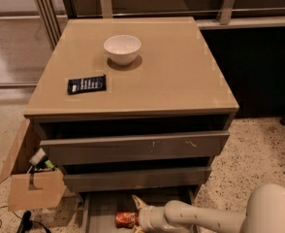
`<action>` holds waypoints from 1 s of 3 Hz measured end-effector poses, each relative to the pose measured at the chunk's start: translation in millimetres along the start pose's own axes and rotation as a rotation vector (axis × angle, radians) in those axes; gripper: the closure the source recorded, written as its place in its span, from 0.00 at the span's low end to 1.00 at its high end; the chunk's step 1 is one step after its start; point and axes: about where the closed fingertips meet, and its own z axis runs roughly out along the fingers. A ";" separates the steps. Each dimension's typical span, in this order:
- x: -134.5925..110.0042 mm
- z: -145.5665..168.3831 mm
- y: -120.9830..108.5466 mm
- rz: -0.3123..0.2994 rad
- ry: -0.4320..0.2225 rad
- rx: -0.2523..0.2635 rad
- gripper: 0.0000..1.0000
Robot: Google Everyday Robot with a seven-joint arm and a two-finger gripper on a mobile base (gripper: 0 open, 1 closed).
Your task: Pick coke can from bottom drawer and place on counter
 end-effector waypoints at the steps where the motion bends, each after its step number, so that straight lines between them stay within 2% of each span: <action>1: 0.5 0.2 3.6 -0.004 0.103 -0.020 0.00; 2: 9.7 4.5 7.9 0.013 0.168 -0.028 0.00; 3: 32.3 26.4 10.8 0.021 0.138 -0.032 0.00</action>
Offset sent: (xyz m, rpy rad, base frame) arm -0.0105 -0.0045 -0.0310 -0.2310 0.1008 -0.0241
